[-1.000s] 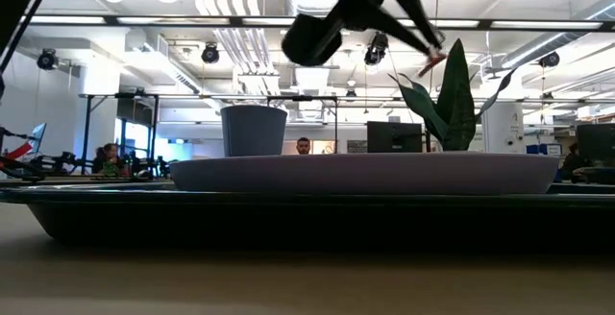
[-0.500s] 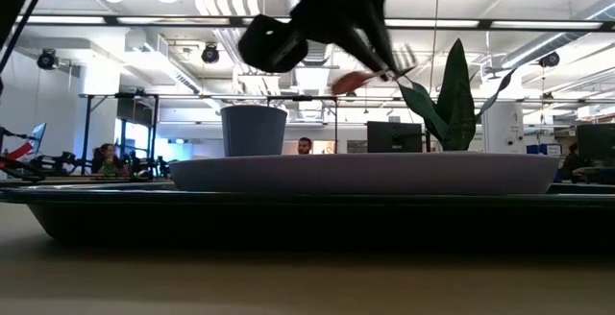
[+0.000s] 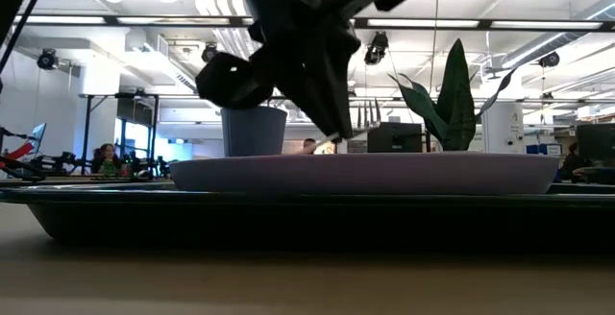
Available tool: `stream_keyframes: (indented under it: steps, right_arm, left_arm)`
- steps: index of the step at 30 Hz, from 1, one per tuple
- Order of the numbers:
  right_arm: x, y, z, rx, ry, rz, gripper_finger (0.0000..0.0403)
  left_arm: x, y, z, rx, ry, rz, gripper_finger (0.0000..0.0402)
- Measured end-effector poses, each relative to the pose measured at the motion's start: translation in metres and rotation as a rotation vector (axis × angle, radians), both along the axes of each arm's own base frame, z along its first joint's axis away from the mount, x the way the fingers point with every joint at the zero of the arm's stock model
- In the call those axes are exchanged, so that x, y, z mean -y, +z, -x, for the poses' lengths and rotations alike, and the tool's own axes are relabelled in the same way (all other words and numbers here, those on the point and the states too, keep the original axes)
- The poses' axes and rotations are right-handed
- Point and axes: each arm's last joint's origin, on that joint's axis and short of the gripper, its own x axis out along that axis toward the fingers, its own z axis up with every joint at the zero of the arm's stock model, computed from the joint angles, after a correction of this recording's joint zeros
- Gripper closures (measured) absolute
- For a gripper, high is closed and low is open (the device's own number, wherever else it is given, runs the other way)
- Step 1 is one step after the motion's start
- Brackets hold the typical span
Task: Pick and place plate/cup/fork/spoon on tray
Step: Put the orange fork on the dark green serving tray to the left of the orange spoon
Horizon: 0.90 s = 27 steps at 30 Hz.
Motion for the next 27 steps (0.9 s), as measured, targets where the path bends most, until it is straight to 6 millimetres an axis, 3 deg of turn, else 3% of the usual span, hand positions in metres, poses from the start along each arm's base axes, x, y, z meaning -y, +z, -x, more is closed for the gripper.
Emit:
stream_keyframes:
  steps: [18, 27]
  right_arm:
    - [-0.001, 0.001, -0.001, 0.015, 0.003, -0.013, 0.0317]
    - [0.0, 0.002, 0.0, 0.018, 0.003, -0.016, 0.0317]
  left_arm:
    - [-0.007, -0.025, 0.001, 0.002, -0.017, 0.072, 0.0401]
    - [-0.011, -0.026, -0.002, 0.037, -0.01, 0.066, 0.0391]
